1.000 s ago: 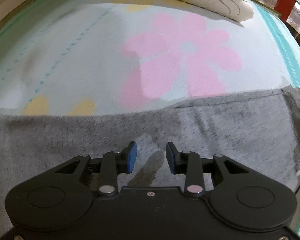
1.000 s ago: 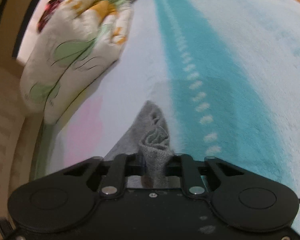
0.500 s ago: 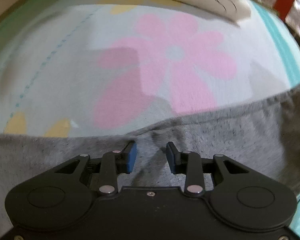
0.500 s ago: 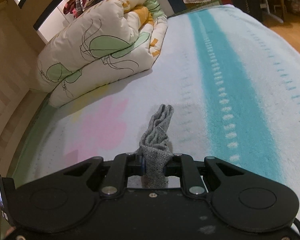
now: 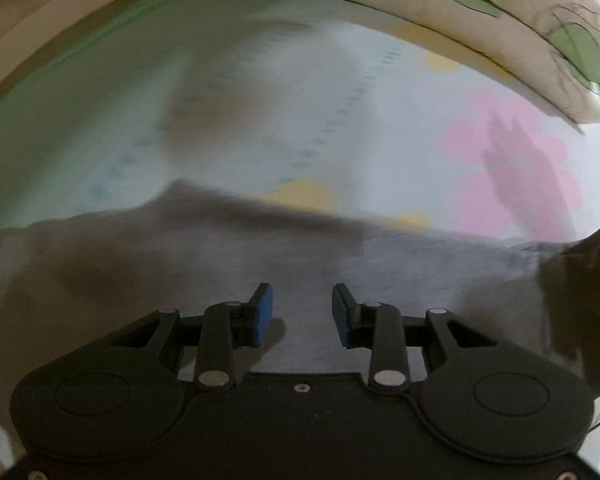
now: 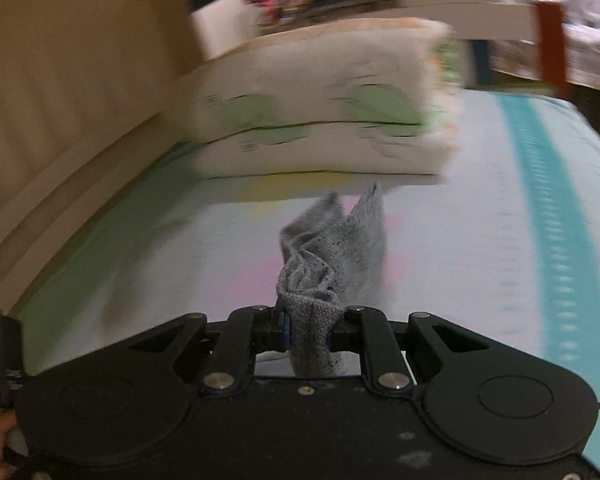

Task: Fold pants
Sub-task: 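Grasp the hem with the right gripper and lift it, then fold the hem over toward the waistband and release with the right gripper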

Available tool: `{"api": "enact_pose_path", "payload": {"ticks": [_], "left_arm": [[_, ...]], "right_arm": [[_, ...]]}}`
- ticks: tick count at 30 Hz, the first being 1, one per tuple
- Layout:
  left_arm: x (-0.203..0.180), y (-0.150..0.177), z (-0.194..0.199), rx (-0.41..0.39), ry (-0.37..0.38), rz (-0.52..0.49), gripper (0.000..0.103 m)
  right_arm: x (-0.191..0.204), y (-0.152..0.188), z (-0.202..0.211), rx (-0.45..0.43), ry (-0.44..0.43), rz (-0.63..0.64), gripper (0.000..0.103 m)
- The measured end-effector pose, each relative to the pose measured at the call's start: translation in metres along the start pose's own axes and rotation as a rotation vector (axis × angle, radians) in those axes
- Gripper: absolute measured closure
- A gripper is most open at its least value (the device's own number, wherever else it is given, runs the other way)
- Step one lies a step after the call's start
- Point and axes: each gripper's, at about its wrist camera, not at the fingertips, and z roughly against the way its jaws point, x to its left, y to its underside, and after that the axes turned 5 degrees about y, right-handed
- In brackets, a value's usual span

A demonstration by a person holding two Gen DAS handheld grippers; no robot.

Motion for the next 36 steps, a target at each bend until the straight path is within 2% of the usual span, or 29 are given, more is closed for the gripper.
{"api": "enact_pose_path", "payload": {"ticks": [5,9,12,15,16,17,19,21,24,27,29,36], "left_arm": [[0.037,0.015,0.013,-0.021,-0.053,0.030,0.060],[0.070,0.025,0.024,-0.031,-0.082,0.098,0.060],[0.086,0.028,0.024,-0.021,-0.091,0.148,0.060],[0.095,0.032,0.023,-0.014,-0.107,0.159,0.060],[0.096,0.034,0.023,-0.012,-0.109,0.157,0.060],[0.096,0.035,0.022,-0.009,-0.108,0.158,0.060],[0.096,0.035,0.024,-0.010,-0.099,0.167,0.060],[0.095,0.035,0.025,-0.014,-0.085,0.172,0.060],[0.093,0.036,0.033,-0.019,-0.063,0.169,0.060],[0.085,0.032,0.032,-0.017,-0.028,0.153,0.060],[0.079,0.028,0.027,-0.006,0.006,0.145,0.059],[0.052,0.023,0.007,0.065,0.132,0.136,0.055]], "right_arm": [[0.097,0.036,-0.020,0.021,-0.109,0.158,0.086],[0.159,0.082,-0.048,0.099,-0.177,0.237,0.087],[0.196,0.119,-0.063,0.139,-0.184,0.321,0.086],[0.221,0.151,-0.071,0.134,-0.162,0.415,0.085],[0.226,0.159,-0.071,0.129,-0.161,0.435,0.082],[0.230,0.164,-0.073,0.130,-0.165,0.446,0.075],[0.233,0.172,-0.075,0.164,-0.199,0.461,0.069],[0.233,0.172,-0.072,0.197,-0.241,0.468,0.069],[0.223,0.164,-0.056,0.189,-0.298,0.455,0.066],[0.203,0.153,-0.041,0.179,-0.305,0.410,0.065],[0.186,0.143,-0.039,0.184,-0.275,0.356,0.065],[0.087,0.114,-0.050,0.195,-0.064,0.120,0.065]]}}
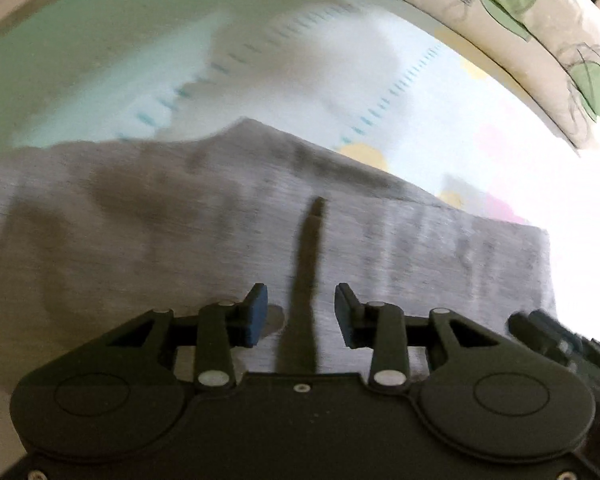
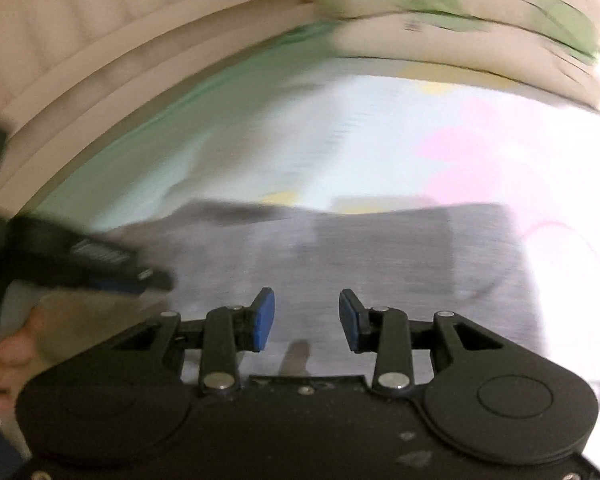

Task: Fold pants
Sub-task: 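Fold the hem over toward the waistband and release with the right gripper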

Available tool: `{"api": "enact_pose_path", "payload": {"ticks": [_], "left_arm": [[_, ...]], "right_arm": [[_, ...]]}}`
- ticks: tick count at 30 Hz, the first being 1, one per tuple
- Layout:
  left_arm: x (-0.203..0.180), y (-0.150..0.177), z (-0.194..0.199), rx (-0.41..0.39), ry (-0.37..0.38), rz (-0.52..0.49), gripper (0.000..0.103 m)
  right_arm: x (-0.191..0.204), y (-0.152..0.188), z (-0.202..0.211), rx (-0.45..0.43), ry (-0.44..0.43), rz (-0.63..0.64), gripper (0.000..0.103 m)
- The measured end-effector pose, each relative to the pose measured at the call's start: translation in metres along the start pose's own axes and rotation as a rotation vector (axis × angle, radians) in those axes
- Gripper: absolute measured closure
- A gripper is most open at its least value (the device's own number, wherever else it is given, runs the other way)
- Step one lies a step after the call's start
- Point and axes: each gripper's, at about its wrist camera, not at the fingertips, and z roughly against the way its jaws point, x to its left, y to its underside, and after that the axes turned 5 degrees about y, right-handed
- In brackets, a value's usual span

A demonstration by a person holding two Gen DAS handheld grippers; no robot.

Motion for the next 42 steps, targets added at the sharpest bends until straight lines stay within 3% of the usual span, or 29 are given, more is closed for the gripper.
{"api": "enact_pose_path", "payload": {"ticks": [7,12,17,25,29,35,42], "left_arm": [[-0.005,0.007,-0.030,0.077,0.001,-0.004,0.048],[-0.013,0.021,-0.032,0.080,0.022,-0.072,0.032],[-0.025,0.047,-0.027,0.069,-0.024,-0.191,0.032],[-0.010,0.062,-0.013,0.078,0.013,-0.134,0.032],[0.007,0.061,0.009,0.056,0.053,-0.077,0.037],[0.035,0.046,0.049,-0.099,-0.104,-0.112,0.037],[0.096,0.025,0.086,-0.188,-0.265,-0.030,0.037]], "right_arm": [[-0.055,-0.008,0.003,-0.013,0.084,-0.111,0.062],[-0.057,-0.007,-0.004,0.014,0.098,-0.095,0.062],[-0.054,0.001,-0.030,0.079,0.130,-0.043,0.063],[-0.045,0.015,-0.040,0.120,0.171,0.076,0.065],[-0.042,0.015,-0.042,0.131,0.176,0.092,0.065],[-0.045,0.012,-0.043,0.140,0.162,0.075,0.065],[-0.041,0.014,-0.045,0.138,0.175,0.107,0.064]]}}
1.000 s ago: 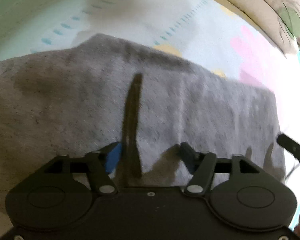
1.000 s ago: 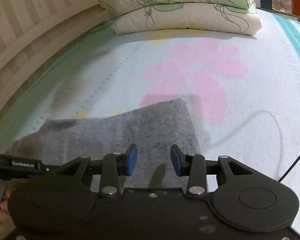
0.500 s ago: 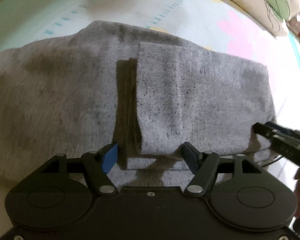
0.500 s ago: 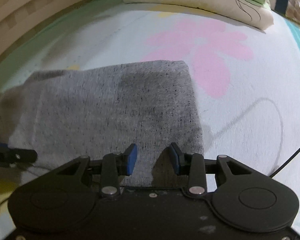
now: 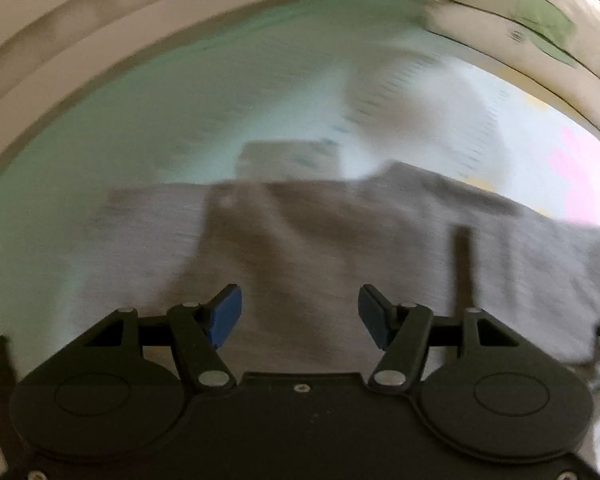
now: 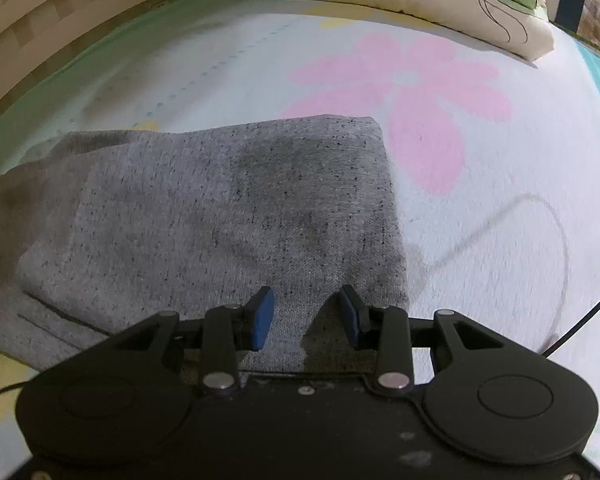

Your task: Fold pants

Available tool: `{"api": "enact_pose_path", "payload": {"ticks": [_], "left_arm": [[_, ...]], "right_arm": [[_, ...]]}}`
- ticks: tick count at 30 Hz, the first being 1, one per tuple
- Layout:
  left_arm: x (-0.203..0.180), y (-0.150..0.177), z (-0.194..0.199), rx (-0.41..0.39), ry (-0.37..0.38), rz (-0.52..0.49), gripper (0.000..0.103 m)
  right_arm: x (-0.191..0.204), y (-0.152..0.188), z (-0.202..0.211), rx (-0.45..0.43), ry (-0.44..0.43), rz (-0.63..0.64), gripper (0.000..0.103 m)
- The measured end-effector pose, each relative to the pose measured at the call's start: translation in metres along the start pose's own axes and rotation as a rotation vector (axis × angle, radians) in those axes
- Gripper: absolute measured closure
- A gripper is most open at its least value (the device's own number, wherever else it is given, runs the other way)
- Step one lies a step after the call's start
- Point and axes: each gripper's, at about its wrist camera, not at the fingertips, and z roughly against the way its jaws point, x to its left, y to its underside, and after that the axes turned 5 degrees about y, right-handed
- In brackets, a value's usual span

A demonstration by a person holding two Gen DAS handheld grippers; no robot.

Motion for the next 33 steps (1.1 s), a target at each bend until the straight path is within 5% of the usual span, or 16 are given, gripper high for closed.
{"api": "enact_pose_path", "payload": {"ticks": [9,15,22,33], "left_arm": [[0.067,-0.004,-0.014,0.041,-0.179,0.115,0.037],[0.075,0.001,-0.028,0.086,-0.199,0.136,0.036],[0.093,0.004,-0.037,0.117,-0.170,0.149,0.032],[0.142,0.002,-0.058,0.160,-0.021,0.238,0.017]], "right_arm": [[0.004,-0.001,0.002,-0.001,0.001,0.019,0.064],[0.005,-0.002,0.001,0.003,-0.004,0.023,0.064],[0.006,-0.004,0.001,0.011,-0.007,0.026,0.064],[0.005,-0.008,-0.002,0.025,-0.005,0.033,0.064]]}}
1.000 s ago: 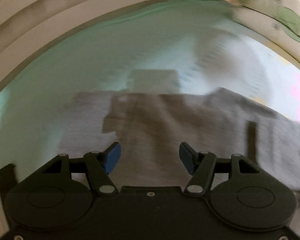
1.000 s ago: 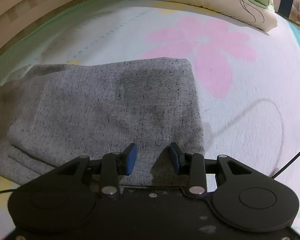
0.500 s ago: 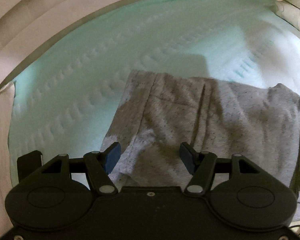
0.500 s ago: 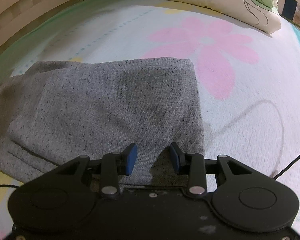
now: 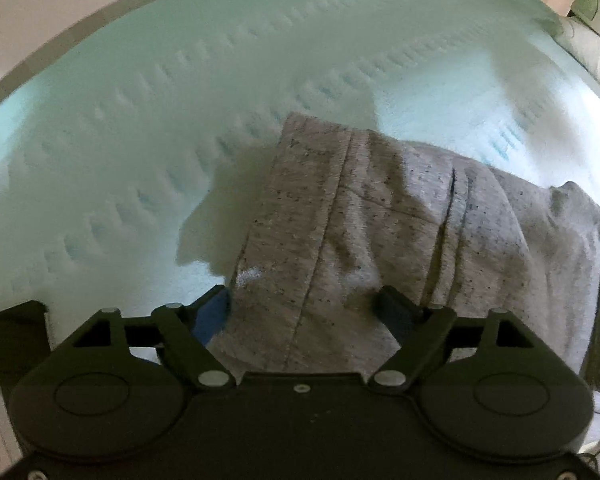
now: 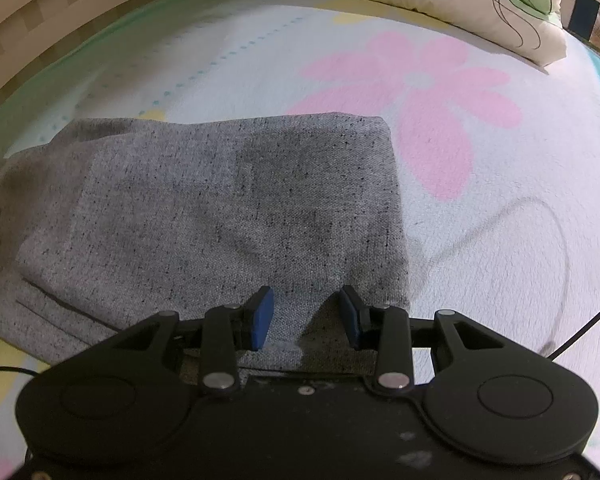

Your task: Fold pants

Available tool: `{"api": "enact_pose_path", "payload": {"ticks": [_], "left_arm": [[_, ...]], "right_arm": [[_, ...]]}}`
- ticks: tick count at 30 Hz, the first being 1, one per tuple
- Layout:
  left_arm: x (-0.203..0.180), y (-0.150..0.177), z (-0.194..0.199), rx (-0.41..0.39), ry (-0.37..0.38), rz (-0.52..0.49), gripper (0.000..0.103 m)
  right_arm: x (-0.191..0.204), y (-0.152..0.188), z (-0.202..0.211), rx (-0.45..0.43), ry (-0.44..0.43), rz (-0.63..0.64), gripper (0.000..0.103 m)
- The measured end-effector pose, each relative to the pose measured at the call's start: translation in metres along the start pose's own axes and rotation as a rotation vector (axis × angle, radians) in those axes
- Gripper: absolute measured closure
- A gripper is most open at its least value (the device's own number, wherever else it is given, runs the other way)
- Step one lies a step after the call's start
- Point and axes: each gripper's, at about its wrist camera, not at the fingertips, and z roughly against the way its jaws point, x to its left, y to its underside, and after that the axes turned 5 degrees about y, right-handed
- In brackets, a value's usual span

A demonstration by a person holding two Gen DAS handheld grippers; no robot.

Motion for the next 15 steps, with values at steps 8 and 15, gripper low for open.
{"api": "enact_pose_path", "payload": {"ticks": [8,15], "left_arm": [[0.023,0.003,-0.007,0.022,0.109,0.081,0.010],[0.020,-0.001,-0.017,0.032,0.129,0.043,0.001]], "right_arm": [[0.002,-0.002,-0.002,0.006,0.006,0.006,0.064],[0.004,-0.003,-0.002,0.009,0.008,0.008,0.064]]}}
